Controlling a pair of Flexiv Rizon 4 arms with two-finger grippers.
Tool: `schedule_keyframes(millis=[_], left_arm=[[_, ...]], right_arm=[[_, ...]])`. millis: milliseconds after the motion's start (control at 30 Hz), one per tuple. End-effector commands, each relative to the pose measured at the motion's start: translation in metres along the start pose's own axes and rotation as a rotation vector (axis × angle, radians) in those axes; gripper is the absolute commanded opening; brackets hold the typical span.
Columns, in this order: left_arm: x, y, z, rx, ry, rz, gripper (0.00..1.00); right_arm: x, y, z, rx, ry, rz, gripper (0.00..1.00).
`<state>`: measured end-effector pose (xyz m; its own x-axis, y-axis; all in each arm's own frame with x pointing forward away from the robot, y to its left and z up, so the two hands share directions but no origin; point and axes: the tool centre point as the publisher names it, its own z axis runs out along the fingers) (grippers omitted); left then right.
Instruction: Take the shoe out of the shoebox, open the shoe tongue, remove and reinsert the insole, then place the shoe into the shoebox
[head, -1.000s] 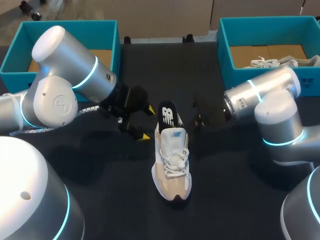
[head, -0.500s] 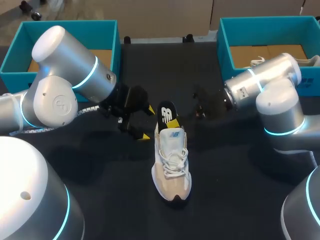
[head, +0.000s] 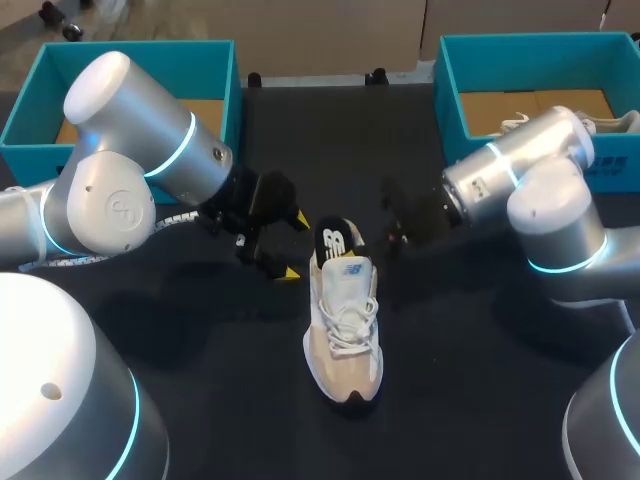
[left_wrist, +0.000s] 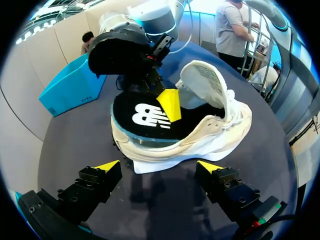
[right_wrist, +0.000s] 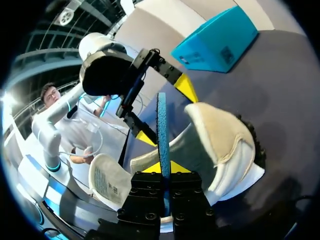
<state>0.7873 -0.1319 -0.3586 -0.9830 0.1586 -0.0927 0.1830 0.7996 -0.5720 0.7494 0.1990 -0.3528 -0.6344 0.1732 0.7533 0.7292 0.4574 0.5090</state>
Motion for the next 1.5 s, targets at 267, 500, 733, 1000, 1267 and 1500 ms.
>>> schedule_keyframes(millis=[267, 500, 733, 1000, 1267, 1500], left_arm=[[0.000, 0.000, 0.001, -0.002, 0.001, 0.000, 1.00], [0.000, 0.000, 0.001, -0.002, 0.001, 0.000, 1.00], [0.000, 0.000, 0.001, -0.002, 0.001, 0.000, 1.00], [0.000, 0.000, 0.001, -0.002, 0.001, 0.000, 1.00], [0.000, 0.000, 0.001, -0.002, 0.001, 0.000, 1.00], [0.000, 0.000, 0.001, -0.002, 0.001, 0.000, 1.00]], right_arm=[[0.009, -0.016, 0.009, 0.008, -0.006, 0.040, 0.00], [0.009, -0.006, -0.001, -0.005, -0.030, 0.019, 0.11], [0.005, 0.007, -0.008, 0.006, -0.041, -0.008, 0.20], [-0.003, 0.017, -0.007, 0.036, -0.022, -0.021, 0.23], [-0.007, 0.023, -0.005, 0.084, -0.013, -0.017, 0.19], [-0.007, 0.019, -0.003, 0.092, -0.017, -0.004, 0.00]])
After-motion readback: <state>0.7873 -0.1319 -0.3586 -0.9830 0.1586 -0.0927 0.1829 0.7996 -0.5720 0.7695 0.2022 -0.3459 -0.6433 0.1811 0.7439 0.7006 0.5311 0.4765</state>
